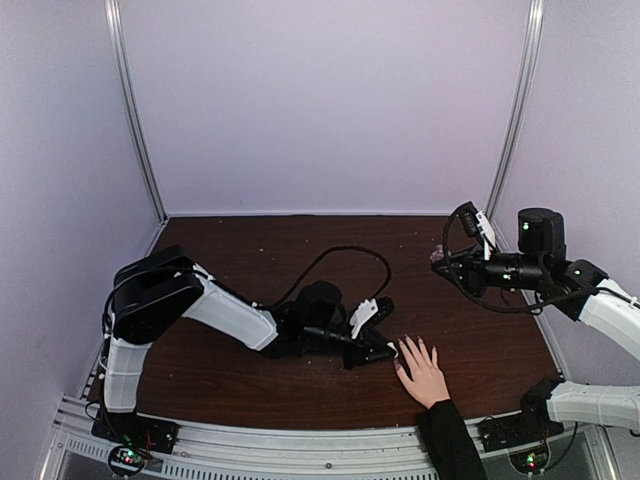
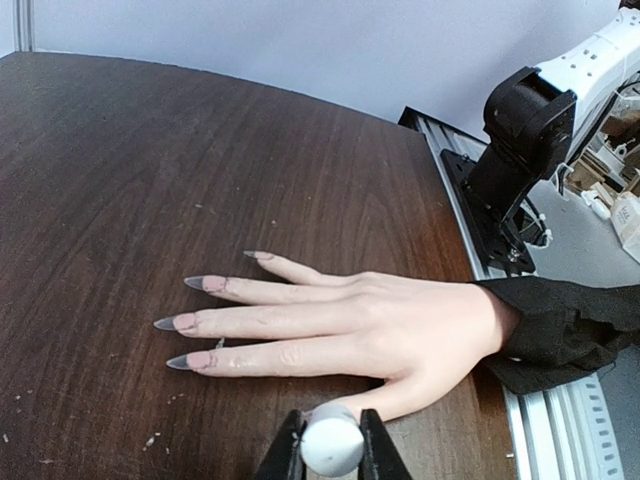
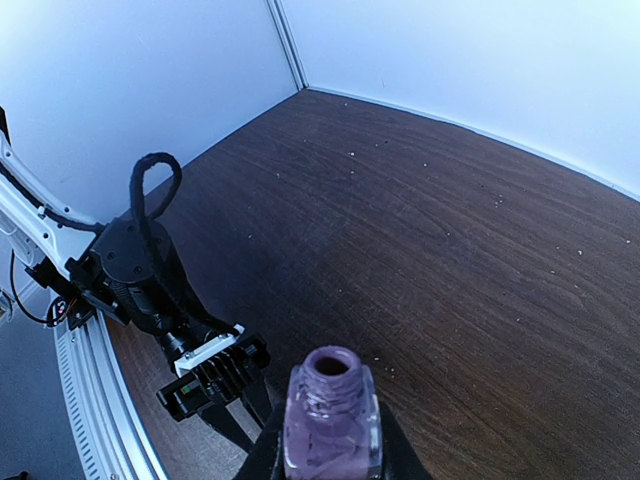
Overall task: Paint the nails
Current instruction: Paint the nail with the hand.
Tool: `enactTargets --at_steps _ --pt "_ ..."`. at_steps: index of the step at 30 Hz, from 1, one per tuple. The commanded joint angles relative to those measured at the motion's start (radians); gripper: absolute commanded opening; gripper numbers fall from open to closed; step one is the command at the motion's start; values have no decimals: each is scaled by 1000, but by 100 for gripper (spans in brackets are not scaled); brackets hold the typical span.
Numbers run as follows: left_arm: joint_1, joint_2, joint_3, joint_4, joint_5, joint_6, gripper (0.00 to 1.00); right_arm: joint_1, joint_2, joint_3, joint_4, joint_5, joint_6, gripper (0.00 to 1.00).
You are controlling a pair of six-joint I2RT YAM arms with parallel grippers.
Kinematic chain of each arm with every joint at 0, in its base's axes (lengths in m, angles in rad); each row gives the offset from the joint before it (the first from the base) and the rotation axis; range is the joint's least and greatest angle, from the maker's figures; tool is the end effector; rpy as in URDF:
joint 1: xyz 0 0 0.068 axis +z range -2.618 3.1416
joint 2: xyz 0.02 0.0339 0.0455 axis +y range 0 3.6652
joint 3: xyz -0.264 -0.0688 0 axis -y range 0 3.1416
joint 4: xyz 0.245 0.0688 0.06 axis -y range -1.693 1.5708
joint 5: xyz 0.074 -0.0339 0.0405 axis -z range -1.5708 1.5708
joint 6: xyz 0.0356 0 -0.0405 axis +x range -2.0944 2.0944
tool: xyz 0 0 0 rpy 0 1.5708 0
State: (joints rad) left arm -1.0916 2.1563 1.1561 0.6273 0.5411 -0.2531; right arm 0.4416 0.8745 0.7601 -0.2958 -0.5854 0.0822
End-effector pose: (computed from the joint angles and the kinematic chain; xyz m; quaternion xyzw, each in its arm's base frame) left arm 0.1894 -0.4043 0.1217 0.4616 0.6656 -0.5111 0.2875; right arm 0.1688 0.1015 0.3063 -0.2988 0.7596 0.3690 0.4446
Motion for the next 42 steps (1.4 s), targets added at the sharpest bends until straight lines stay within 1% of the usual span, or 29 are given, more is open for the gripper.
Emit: enactTargets --at_steps 1,22,30,42 --pt "-8 25 30 30 28 3 0 -7 -7 10 19 7 -2 0" --pt "-5 47 39 10 -5 0 0 -6 -3 7 22 11 -1 0" --pt "2 49 36 1 -45 -3 0 -6 -3 6 22 10 -1 0" --pt "6 56 45 -5 -46 1 0 -6 -5 5 21 13 -1 0"
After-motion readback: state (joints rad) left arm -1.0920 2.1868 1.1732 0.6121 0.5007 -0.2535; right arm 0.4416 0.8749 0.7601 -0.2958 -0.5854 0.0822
